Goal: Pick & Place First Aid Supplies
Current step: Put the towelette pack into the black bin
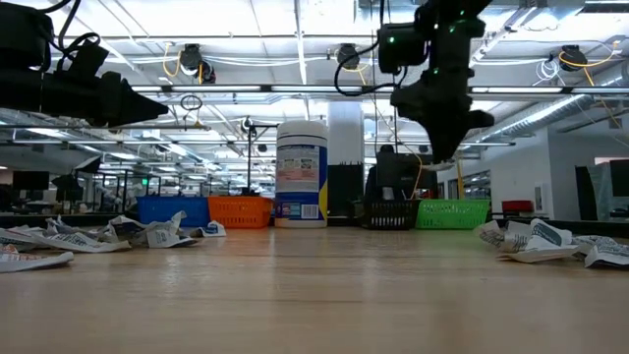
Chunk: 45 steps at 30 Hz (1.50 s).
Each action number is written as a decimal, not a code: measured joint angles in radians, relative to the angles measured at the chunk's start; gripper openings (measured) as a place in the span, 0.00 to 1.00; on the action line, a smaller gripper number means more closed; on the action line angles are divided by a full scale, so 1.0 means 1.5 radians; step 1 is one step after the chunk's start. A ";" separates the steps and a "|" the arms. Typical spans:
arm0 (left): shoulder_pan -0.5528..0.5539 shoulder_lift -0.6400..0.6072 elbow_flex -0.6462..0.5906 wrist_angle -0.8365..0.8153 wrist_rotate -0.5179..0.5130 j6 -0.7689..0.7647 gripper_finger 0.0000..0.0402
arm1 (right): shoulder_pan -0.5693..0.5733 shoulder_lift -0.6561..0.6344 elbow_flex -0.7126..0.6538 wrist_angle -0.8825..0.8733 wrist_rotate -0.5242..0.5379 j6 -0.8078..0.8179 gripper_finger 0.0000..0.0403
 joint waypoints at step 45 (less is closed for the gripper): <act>0.000 0.000 0.000 0.000 0.000 0.000 0.77 | -0.257 0.297 0.346 -0.005 -0.050 -0.265 0.37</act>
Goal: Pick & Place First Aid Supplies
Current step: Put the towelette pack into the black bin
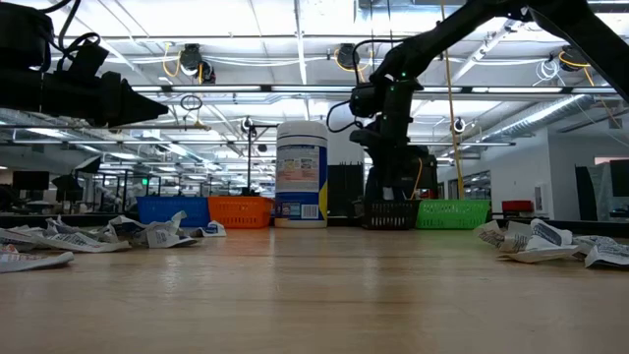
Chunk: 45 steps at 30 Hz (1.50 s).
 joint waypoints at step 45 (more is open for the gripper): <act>0.000 0.000 0.000 0.000 0.000 0.000 0.77 | 0.584 -0.307 -0.477 0.123 0.068 0.611 0.42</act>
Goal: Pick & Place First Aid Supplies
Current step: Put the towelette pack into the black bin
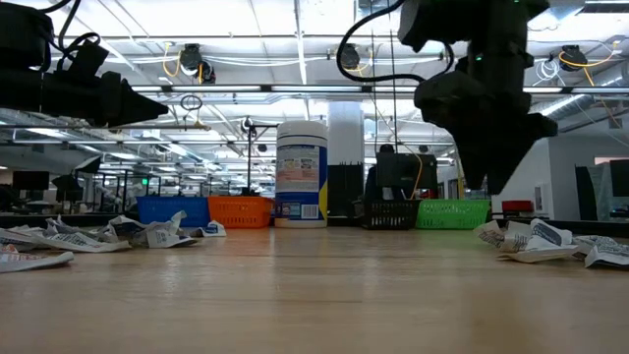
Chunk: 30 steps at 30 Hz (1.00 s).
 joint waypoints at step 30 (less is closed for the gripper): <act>0.000 0.000 0.000 0.000 0.000 0.000 0.77 | 0.045 0.102 -0.030 0.105 -0.036 0.009 0.20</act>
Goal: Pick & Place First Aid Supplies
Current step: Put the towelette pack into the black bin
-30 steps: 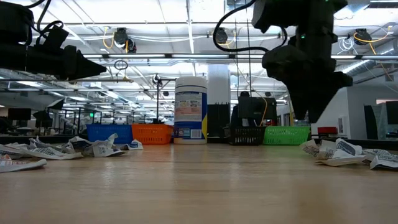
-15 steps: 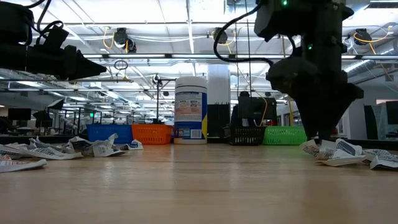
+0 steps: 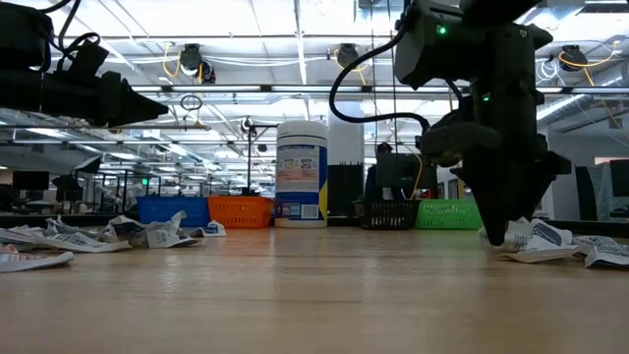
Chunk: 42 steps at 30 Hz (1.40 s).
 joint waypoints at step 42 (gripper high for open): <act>0.000 0.000 0.000 0.000 0.000 0.000 0.77 | -0.502 0.092 0.372 -0.218 -0.017 -0.532 0.05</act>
